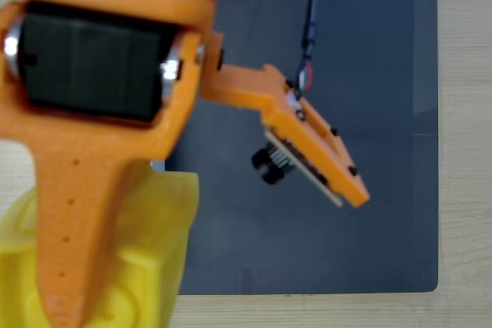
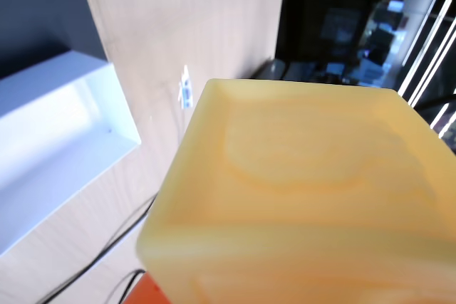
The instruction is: Grasp a yellow block and put it in the box
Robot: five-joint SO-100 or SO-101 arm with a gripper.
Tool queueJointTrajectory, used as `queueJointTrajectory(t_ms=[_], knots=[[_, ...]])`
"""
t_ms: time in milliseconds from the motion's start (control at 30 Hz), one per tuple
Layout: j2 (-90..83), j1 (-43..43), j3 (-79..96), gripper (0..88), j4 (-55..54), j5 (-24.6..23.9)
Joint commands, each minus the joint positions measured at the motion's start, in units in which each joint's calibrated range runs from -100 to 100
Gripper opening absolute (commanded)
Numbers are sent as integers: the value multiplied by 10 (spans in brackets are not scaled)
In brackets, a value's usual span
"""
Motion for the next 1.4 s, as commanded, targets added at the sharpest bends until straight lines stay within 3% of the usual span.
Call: queueJointTrajectory(t_ms=[0, 333, 1100, 1367], knots=[[9, 52, 16, 204, -36, -1], [122, 119, 60, 204, -60, 3], [263, 122, 51, 211, -116, 6], [265, 122, 52, 213, -108, 28]])
